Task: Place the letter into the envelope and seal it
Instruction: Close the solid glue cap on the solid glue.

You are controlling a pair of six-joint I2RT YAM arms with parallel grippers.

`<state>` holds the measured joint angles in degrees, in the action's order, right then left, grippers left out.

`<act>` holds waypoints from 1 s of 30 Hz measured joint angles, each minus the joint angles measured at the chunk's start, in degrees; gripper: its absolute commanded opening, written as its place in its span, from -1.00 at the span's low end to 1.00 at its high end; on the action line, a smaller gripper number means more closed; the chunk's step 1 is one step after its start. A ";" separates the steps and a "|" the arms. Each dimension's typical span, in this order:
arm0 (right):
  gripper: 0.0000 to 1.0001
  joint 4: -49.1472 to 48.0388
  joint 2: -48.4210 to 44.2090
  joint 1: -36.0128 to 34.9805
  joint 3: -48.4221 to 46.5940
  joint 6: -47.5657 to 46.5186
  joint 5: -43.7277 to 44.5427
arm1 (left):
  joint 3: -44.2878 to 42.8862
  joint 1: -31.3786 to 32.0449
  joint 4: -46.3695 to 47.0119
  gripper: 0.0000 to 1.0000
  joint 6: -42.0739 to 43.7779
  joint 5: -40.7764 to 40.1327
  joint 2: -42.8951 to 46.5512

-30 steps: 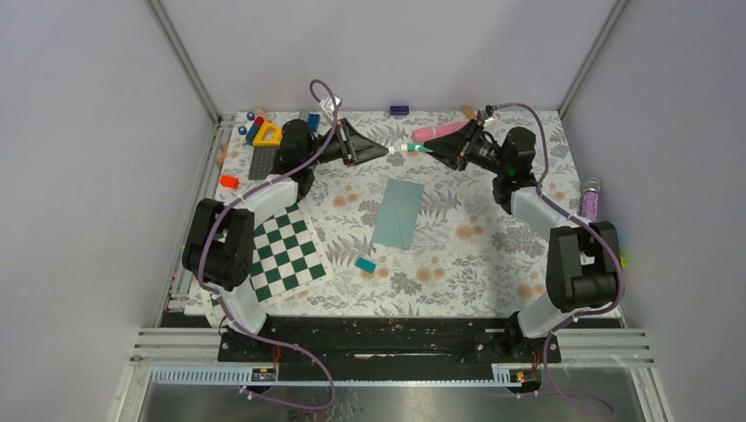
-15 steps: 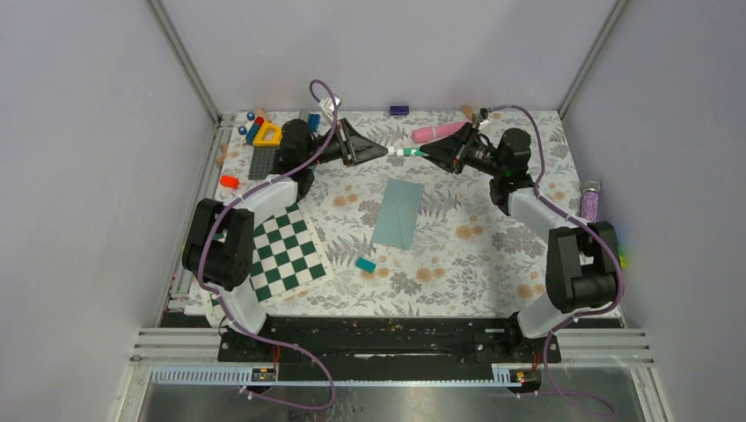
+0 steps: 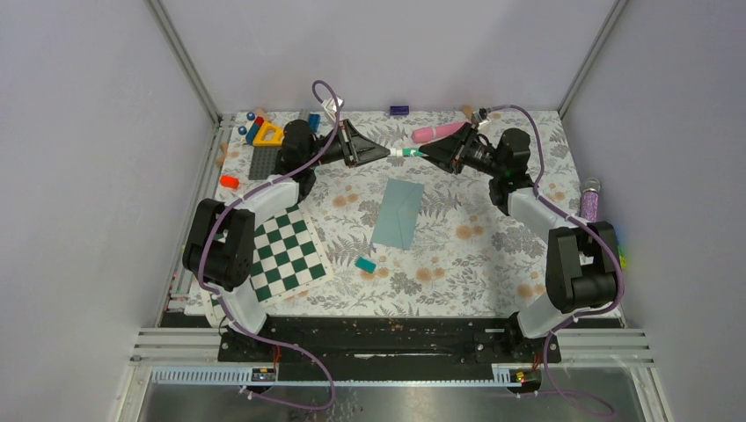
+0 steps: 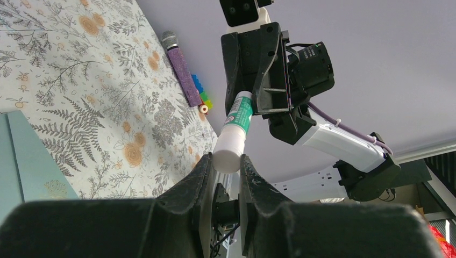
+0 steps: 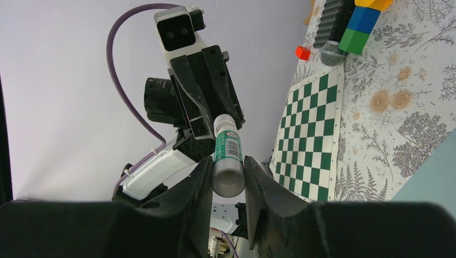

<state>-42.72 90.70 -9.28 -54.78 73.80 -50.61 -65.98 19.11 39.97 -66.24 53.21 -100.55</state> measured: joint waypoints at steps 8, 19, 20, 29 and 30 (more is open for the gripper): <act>-0.75 0.00 0.00 -0.11 0.00 0.00 0.00 | 0.00 0.17 -0.02 -1.00 0.00 0.13 0.00; -0.76 0.00 0.04 -0.11 0.00 0.00 0.00 | -0.24 0.59 -0.79 -1.00 0.24 0.24 0.00; -0.76 0.00 0.04 -0.11 0.00 0.00 0.00 | -0.26 0.59 -0.83 -1.00 0.33 0.24 0.00; -0.76 0.00 0.11 -0.11 0.00 0.00 0.00 | -0.33 0.68 -0.87 -1.00 0.42 0.28 0.00; -0.76 0.00 0.13 -0.11 -0.02 -0.02 0.00 | -0.33 0.68 -0.87 -1.00 0.42 0.28 0.00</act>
<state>-42.72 90.83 -9.39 -54.81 73.78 -50.61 -66.30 19.79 39.09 -65.82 53.49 -100.55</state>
